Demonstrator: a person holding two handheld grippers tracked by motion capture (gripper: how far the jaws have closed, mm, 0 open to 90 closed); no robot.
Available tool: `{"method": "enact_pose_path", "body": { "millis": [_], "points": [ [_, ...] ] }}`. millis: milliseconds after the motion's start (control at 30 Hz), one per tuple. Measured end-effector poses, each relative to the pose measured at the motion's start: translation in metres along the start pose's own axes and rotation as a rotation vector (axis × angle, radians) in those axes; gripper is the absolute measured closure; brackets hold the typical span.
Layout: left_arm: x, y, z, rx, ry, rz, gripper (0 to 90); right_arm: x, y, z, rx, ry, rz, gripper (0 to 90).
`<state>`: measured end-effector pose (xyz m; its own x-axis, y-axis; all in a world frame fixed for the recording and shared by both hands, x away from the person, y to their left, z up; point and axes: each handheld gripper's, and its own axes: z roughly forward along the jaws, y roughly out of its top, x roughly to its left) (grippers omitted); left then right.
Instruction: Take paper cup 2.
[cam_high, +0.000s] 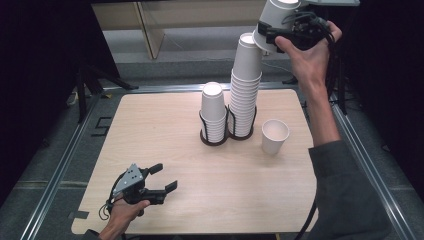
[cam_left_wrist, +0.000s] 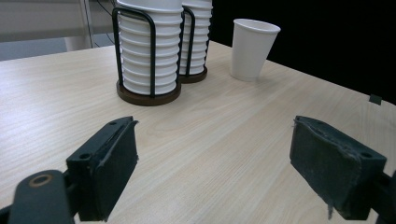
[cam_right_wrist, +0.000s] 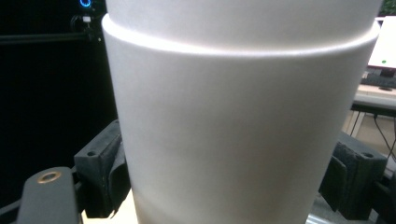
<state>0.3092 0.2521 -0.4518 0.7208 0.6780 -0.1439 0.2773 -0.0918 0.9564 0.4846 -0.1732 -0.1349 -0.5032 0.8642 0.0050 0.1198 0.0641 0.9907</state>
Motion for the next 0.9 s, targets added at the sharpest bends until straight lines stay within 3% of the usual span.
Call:
{"method": "enact_pose_path", "body": {
  "millis": [300, 400, 500, 567, 700, 733, 900],
  "points": [
    [0.002, 0.0, 0.002, -0.028, -0.005, -0.002, 14.5, -0.004, -0.034, -0.028, 0.029, 0.019, 0.004, 17.0],
    [0.002, 0.001, -0.001, 0.001, 0.015, 0.001, 14.5, -0.003, -0.05, -0.035, 0.042, 0.024, 0.005, 17.0],
    [0.003, 0.0, 0.001, -0.026, 0.0, 0.0, 14.5, 0.0, -0.067, -0.041, 0.056, 0.047, 0.014, 17.1],
    [0.003, 0.0, -0.001, -0.003, 0.016, 0.003, 14.5, 0.002, -0.077, -0.046, 0.063, 0.056, 0.019, 17.1],
    [0.004, 0.0, 0.002, -0.024, 0.006, 0.001, 14.5, 0.005, -0.099, -0.049, 0.077, 0.076, 0.022, 17.1],
    [0.003, 0.0, 0.0, -0.004, 0.019, 0.001, 14.5, 0.008, -0.105, -0.05, 0.083, 0.087, 0.04, 17.1],
    [0.003, 0.0, 0.001, -0.004, 0.021, -0.001, 14.5, 0.013, -0.131, -0.049, 0.111, 0.102, 0.039, 17.1]
  ]
}}
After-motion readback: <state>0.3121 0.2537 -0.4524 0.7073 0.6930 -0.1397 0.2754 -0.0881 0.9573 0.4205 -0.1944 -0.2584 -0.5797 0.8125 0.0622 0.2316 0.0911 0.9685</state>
